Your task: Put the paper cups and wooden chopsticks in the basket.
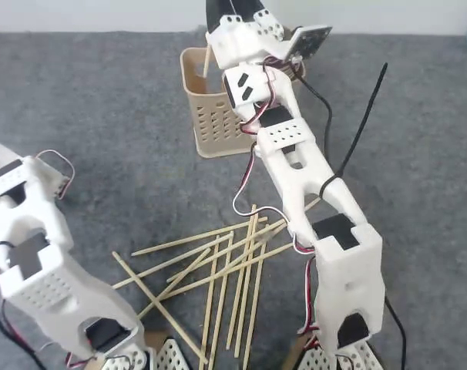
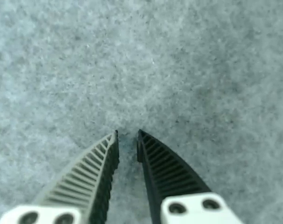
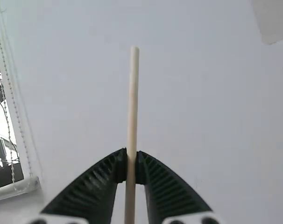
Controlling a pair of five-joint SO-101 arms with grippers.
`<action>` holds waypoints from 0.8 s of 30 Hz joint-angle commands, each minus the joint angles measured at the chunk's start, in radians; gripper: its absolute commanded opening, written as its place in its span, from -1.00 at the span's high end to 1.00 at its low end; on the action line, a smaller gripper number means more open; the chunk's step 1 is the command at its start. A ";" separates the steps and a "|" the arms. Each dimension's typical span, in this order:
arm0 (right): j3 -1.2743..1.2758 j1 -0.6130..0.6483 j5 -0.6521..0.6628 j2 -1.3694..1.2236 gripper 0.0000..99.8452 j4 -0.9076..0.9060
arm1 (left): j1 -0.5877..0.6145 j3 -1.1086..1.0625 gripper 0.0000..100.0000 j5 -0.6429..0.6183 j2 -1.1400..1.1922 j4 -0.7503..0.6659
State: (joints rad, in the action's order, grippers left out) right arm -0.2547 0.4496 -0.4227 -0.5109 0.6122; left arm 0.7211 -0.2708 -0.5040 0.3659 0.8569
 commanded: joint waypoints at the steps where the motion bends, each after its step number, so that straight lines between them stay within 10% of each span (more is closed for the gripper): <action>1: -0.069 0.004 0.026 0.038 0.99 -0.116 | 0.000 0.039 0.88 0.020 -0.009 0.008; 13: -0.084 0.005 0.025 0.038 0.66 -0.278 | 0.000 0.039 0.88 0.020 -0.009 0.008; 24: -0.078 -0.004 -0.063 0.260 0.77 -0.699 | 0.000 0.039 0.88 0.020 -0.009 0.008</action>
State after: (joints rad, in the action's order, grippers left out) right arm -0.2900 0.4465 -0.4350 -0.4081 0.0767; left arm 0.7211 -0.2708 -0.5040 0.3659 0.8569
